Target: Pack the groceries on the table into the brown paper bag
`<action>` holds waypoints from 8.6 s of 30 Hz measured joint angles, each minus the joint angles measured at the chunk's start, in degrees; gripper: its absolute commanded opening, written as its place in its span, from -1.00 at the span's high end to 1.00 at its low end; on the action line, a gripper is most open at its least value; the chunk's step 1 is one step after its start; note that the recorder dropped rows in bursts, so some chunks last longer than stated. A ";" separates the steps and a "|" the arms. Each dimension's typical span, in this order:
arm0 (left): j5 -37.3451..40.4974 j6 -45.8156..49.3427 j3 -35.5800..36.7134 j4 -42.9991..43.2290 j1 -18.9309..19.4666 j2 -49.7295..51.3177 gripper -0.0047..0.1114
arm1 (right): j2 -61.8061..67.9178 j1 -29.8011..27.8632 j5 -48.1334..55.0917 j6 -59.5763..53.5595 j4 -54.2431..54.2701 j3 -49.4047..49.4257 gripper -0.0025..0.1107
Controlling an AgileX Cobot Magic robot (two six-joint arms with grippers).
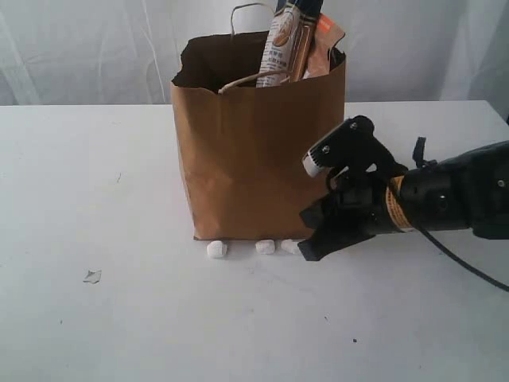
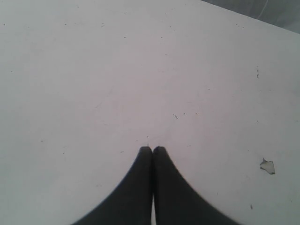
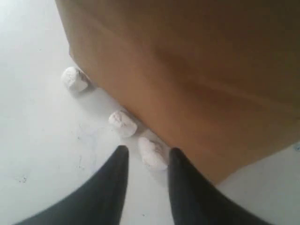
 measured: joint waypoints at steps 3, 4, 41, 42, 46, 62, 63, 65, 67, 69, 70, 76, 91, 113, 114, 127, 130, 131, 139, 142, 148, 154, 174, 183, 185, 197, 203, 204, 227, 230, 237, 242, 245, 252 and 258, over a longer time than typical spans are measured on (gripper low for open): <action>0.00 0.00 0.00 0.00 0.00 0.00 0.92 | 3.05 0.00 0.11 -0.57 -0.76 -1.69 -0.04; 0.00 0.00 0.00 0.00 0.00 0.00 0.92 | 3.77 0.00 0.59 -0.70 -0.91 -2.15 -0.06; 0.00 0.00 0.00 0.00 0.00 0.00 0.92 | 11.82 0.00 -4.83 5.62 -0.04 -7.99 0.96; 0.00 0.00 0.00 0.00 0.00 0.00 0.92 | 10.72 0.00 -4.83 6.74 -0.57 -7.99 0.96; 0.00 0.00 0.00 0.00 0.00 0.00 0.92 | 7.59 0.00 -5.07 9.78 -2.65 -7.99 0.96; 0.00 0.00 0.00 0.00 0.00 0.00 0.92 | 14.40 0.00 -11.30 9.46 -7.14 -7.99 0.05; 0.00 0.00 0.00 0.00 0.00 0.00 0.92 | 15.02 0.00 -10.69 9.36 -7.24 -7.99 0.06; 0.00 0.00 0.00 0.00 0.00 0.00 0.92 | 16.24 0.00 -10.32 9.23 -7.23 -7.99 0.06; 0.00 0.00 0.00 0.00 0.00 0.00 0.92 | 17.01 0.00 -10.20 9.24 -7.23 -7.99 0.08; 0.00 0.00 0.00 0.00 0.00 0.00 0.92 | 17.87 0.00 -10.08 9.24 -7.23 -8.13 0.11; 0.00 0.00 0.00 0.00 0.00 0.00 0.92 | 18.01 0.00 -9.96 9.24 -7.23 -8.22 0.13; 0.00 0.00 0.00 0.00 0.00 0.00 0.92 | 19.57 0.00 -9.31 9.24 -7.00 -9.75 0.40; 0.00 0.00 0.00 0.00 0.00 0.00 0.92 | 20.57 0.00 -8.90 9.58 -6.87 -10.75 0.96; 0.00 0.00 0.00 0.00 0.00 0.00 0.92 | 14.29 0.00 -11.44 22.73 -7.40 -10.83 0.96; 0.00 0.00 0.00 0.00 0.00 0.00 0.92 | 14.04 0.00 -11.44 22.86 -7.40 -10.83 0.96; 0.00 0.00 0.00 0.00 0.00 0.00 0.92 | 19.18 0.00 -10.02 7.46 -7.40 -10.25 0.05; 0.00 0.00 0.00 0.00 0.00 0.00 0.92 | 19.31 0.00 -8.21 6.32 -7.40 -10.25 0.08; 0.00 0.00 0.00 0.00 0.00 0.00 0.92 | 19.59 0.21 -6.86 5.91 -7.40 -10.25 0.08; 0.00 0.00 0.00 0.00 0.00 0.00 0.92 | 17.10 0.57 -3.49 5.21 -7.63 -10.61 0.10; 0.00 0.00 0.00 0.00 0.00 0.00 0.92 | 17.22 0.57 -3.00 5.21 -7.85 -10.82 0.10; 0.00 0.00 0.00 0.00 0.00 0.00 0.92 | 18.96 0.74 -4.86 5.07 -7.74 -10.96 0.16; 0.00 0.00 0.00 0.00 0.00 0.00 0.92 | 20.56 1.15 -2.74 4.90 -7.01 -11.58 0.24; 0.00 0.00 0.00 0.00 0.00 0.00 0.92 | 21.45 1.15 -8.51 11.54 -6.85 -13.46 0.96; 0.00 0.00 0.00 0.00 0.00 0.00 0.92 | 15.60 1.15 -15.87 21.13 -7.24 -13.23 0.96; 0.00 0.00 0.00 0.00 0.00 0.00 0.92 | 14.10 1.15 -18.49 22.97 -7.24 -12.41 0.96; 0.00 0.00 0.00 0.00 0.00 0.00 0.92 | -0.26 1.15 -21.40 27.15 -7.50 -0.78 0.96; 0.00 0.00 0.00 0.00 0.00 0.00 0.92 | -14.07 1.15 -9.10 27.23 -7.73 1.14 0.96; 0.00 0.00 0.00 0.00 0.00 0.00 0.92 | -16.49 1.15 -4.64 27.23 -7.73 1.14 0.96; 0.00 0.00 0.00 0.00 0.00 0.00 0.92 | -15.34 -10.64 -7.93 21.42 -6.85 -20.48 0.96; 0.00 0.00 0.00 0.00 0.00 0.00 0.92 | -10.89 -12.37 -13.97 19.13 -7.07 -23.45 0.96; 0.00 0.00 0.00 0.00 0.00 0.00 0.92 | -1.47 -12.96 -25.73 9.43 3.82 -29.36 0.96; 0.00 0.00 0.00 0.00 0.00 0.00 0.92 | 3.32 -13.12 -25.08 7.85 6.89 -30.12 0.74; 0.00 0.00 0.00 0.00 0.00 0.00 0.92 | 4.65 -13.12 -25.69 7.66 6.76 -30.12 0.37; 0.00 0.00 0.00 0.00 0.00 0.00 0.92 | 4.74 -13.12 -26.31 7.56 6.53 -30.12 -0.20; 0.00 0.00 0.00 0.00 0.00 0.00 0.92 | 3.41 -13.12 -25.02 7.92 2.87 -30.12 -0.09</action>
